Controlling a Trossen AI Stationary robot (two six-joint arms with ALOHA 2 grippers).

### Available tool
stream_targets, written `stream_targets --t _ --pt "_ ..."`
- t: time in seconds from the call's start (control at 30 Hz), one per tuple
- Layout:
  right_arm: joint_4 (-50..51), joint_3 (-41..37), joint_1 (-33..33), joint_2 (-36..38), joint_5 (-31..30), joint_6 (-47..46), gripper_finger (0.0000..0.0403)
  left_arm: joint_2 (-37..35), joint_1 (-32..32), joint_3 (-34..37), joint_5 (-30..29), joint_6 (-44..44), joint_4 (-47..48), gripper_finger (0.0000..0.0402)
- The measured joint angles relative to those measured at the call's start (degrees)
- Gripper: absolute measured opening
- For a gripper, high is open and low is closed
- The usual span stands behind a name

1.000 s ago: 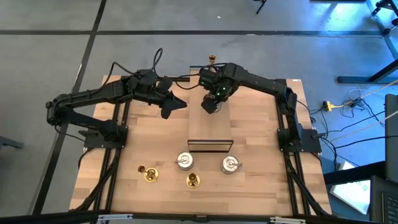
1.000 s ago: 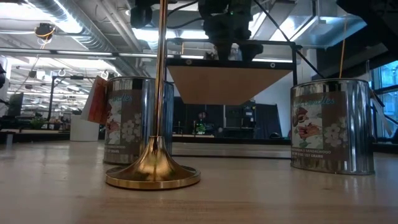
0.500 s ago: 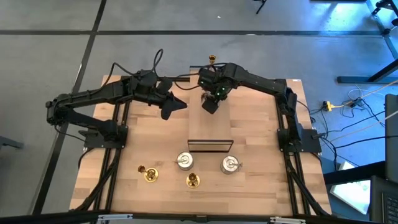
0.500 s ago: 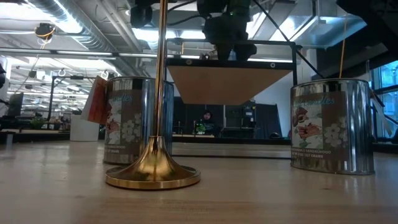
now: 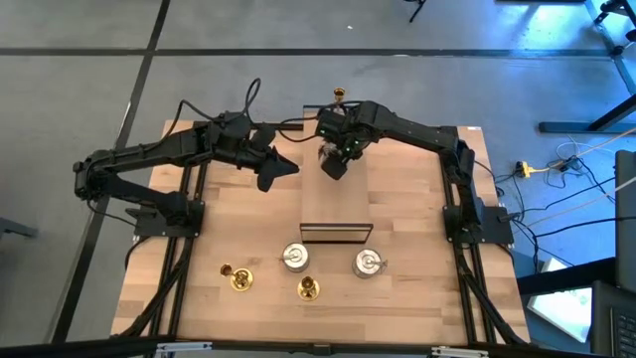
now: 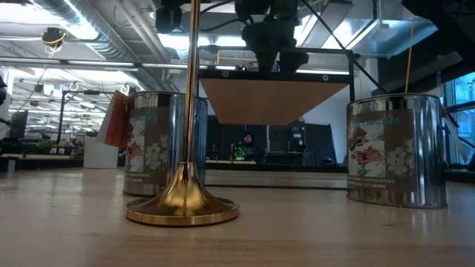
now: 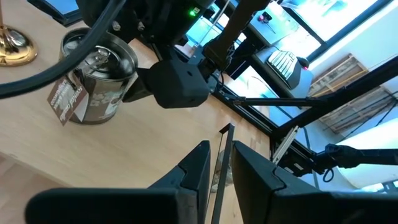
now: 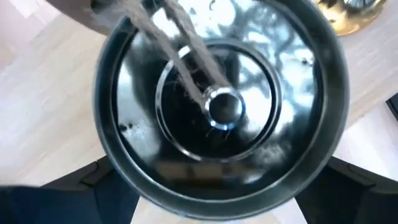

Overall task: Pick & Place candle stick holders
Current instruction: Put the bottom silver scented candle on the shelf

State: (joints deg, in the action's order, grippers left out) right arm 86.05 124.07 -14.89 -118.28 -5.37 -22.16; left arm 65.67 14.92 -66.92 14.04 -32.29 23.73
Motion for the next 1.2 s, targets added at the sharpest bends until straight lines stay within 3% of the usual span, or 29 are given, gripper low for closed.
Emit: stream_targets --t 0.27,0.7,0.9,1.03,1.2 --pt "2.47 0.02 0.1 1.08 0.48 -0.99 0.035 0.0 0.0 0.0 0.02 0.0 0.0 0.0059" --pt "3.99 0.07 4.93 8.56 11.19 -3.99 0.0348 0.0 0.0 0.0 1.26 0.02 0.03 0.0058" --pt "2.87 0.07 11.78 14.28 13.43 -3.63 0.0318 0.07 0.0 0.0 1.18 0.07 0.04 0.0058" --pt "-1.7 0.07 19.73 17.17 10.76 -2.74 0.0282 0.22 0.0 0.0 1.06 0.47 0.46 0.0059" --pt "-9.78 0.07 28.9 17.37 8.64 -10.96 0.0231 0.2 0.0 0.0 2.63 1.07 0.46 0.0058"
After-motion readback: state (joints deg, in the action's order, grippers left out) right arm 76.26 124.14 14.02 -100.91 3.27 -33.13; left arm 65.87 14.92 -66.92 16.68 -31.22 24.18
